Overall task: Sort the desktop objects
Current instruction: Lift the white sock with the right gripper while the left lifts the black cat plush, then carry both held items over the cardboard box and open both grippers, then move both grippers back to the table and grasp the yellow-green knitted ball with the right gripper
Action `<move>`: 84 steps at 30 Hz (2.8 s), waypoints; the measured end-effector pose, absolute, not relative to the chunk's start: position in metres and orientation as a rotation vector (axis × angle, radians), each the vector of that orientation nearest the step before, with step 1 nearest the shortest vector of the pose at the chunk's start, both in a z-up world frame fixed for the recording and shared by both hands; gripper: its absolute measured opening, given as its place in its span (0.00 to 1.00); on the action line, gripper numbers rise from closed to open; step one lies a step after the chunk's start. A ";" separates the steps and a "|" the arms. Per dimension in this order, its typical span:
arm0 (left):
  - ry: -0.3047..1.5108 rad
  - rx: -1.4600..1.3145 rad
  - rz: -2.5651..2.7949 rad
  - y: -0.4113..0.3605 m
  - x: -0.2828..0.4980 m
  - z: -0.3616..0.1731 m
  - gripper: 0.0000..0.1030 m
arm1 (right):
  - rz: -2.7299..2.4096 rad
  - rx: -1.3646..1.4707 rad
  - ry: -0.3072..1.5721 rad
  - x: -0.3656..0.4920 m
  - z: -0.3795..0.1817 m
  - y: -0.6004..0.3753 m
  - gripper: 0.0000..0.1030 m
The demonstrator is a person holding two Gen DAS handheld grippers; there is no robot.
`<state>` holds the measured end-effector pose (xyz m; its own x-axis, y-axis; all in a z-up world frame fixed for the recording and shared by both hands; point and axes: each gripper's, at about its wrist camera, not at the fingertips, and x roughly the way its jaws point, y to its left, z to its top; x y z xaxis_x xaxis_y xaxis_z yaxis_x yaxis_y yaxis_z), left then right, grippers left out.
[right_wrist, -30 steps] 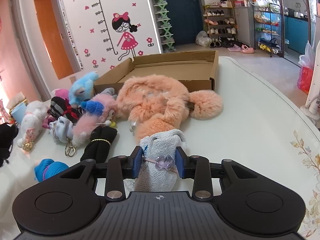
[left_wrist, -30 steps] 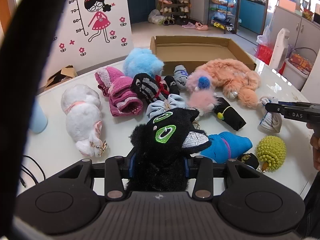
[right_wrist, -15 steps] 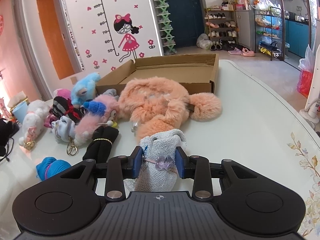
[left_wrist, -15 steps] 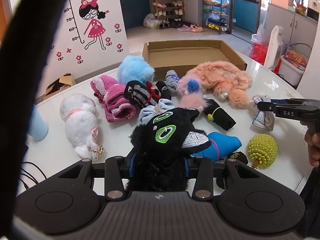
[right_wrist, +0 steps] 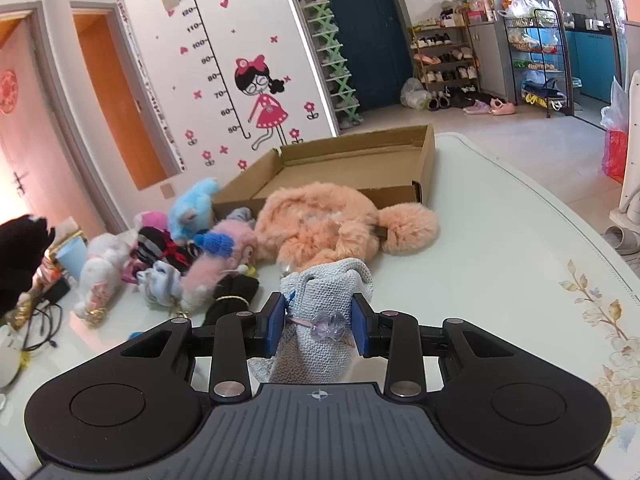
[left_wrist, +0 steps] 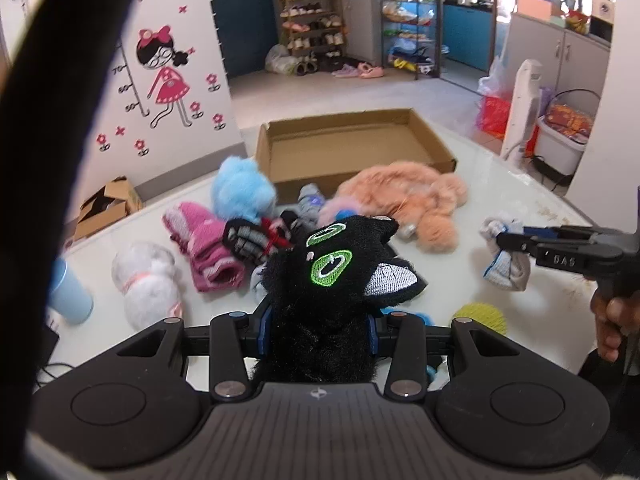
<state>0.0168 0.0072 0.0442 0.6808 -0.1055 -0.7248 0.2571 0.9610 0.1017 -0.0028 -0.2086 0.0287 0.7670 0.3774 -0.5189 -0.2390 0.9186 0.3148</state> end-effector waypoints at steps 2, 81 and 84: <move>0.795 0.201 -0.214 0.003 0.019 0.050 0.37 | 0.349 0.236 0.604 -0.005 0.035 -0.211 0.40; 0.822 -0.283 0.009 0.000 0.366 -0.062 0.98 | 0.392 0.048 0.601 0.329 0.095 -0.092 0.63; 0.829 -0.322 -0.024 0.005 0.339 -0.045 0.98 | 0.411 0.123 0.578 0.292 0.111 -0.112 0.68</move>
